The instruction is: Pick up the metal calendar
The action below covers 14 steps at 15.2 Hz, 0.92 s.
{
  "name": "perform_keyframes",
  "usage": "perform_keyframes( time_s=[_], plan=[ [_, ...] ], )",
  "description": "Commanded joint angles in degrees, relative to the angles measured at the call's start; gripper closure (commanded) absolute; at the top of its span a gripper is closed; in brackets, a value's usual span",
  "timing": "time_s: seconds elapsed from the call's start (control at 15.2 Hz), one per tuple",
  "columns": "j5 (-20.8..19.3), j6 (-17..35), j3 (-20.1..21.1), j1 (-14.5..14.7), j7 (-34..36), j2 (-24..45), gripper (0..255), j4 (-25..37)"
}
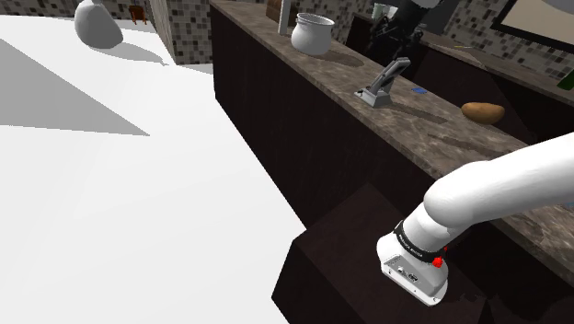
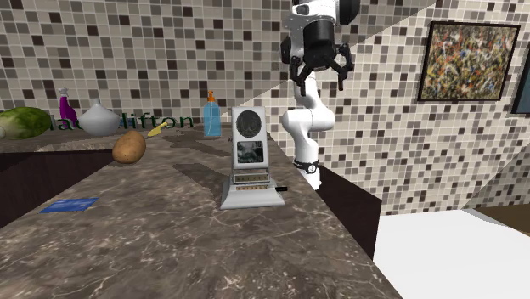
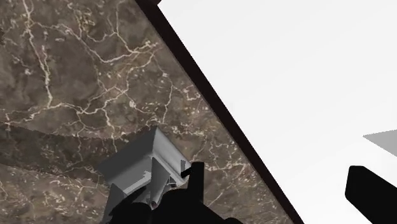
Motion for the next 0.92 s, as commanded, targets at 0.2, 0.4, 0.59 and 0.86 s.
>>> perform_keyframes(
  time_s=[0.2,0.4,0.59,0.86],
  plan=[
    [3.0,4.5,-4.7,-2.8,3.1,5.5,0,3.1],
    [5.1,6.9,-7.4,-4.4,4.9,8.3,0,4.6],
    [7.6,9.1,-10.1,-5.9,6.4,11.0,0,5.8],
    [8.3,11.9,-10.8,-6.3,6.4,11.6,0,3.8]
  ],
)
